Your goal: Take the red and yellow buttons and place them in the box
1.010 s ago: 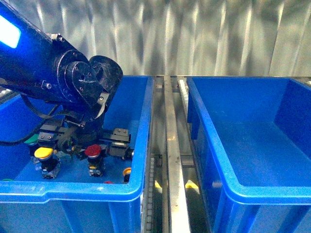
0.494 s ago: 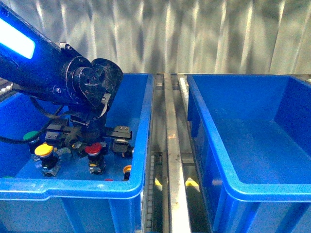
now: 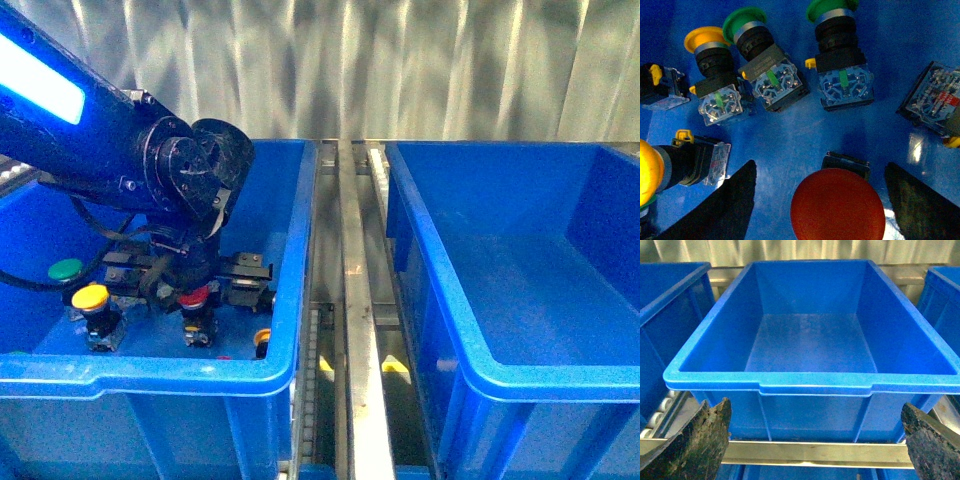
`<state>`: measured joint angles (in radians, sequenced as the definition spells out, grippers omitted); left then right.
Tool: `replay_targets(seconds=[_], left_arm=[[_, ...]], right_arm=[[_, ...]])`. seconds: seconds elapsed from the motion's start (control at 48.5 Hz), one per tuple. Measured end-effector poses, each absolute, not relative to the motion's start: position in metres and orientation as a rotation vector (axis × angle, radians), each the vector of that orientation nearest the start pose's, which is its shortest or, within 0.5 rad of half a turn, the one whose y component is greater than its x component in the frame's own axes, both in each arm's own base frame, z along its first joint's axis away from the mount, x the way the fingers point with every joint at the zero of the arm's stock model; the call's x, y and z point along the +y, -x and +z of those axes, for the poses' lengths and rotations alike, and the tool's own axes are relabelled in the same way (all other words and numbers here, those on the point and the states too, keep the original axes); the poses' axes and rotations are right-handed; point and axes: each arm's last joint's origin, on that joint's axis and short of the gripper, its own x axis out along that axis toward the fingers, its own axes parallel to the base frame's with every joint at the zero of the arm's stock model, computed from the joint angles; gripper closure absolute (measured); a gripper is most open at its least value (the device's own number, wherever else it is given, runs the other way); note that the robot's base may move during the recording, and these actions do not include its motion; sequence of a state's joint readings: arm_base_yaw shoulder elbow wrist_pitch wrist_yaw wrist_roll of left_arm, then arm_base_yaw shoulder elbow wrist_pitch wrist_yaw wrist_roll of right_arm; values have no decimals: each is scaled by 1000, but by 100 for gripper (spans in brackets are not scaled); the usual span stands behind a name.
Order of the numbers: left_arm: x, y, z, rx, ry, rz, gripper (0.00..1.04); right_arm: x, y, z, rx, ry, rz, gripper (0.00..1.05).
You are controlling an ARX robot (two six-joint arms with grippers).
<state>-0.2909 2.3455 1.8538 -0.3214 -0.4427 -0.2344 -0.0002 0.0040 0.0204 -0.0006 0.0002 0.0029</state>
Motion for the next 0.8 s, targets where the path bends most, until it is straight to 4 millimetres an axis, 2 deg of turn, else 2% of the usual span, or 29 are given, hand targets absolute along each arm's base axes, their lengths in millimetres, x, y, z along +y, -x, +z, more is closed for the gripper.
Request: replay_targets(seconds=[0.103,0.165,0.227,0.433,0.536,0.659,0.762,0.804], left_arm=[[-136,-497,155,744,-71,233,49],[-136,-499,153,745,-68,236,63],[-137,-499,153,743,-66,236,71],[-138,-500,154,721,-54,231,71],[-138,-491,159,702,-62,210,71],[-138,-471,176,660,-106,167,71],[-135,-448,202,594,-115,110,71],[-131,-433,221,543,-99,78,71]], right_arm=[[0,-97,170,-15,-3,-1,6],[0,-97,170,-16,-3,-1,6],[0,-97,170,-16,-3,-1,6],[0,-97,170,-16,-3,0,6],[0,-97,170,-16,-3,-1,6],[0,-97,170,-16,-3,-1,6],[0,-97,170,-16,-3,-1,6],[0,-97,170,-16,-3,-1,6]])
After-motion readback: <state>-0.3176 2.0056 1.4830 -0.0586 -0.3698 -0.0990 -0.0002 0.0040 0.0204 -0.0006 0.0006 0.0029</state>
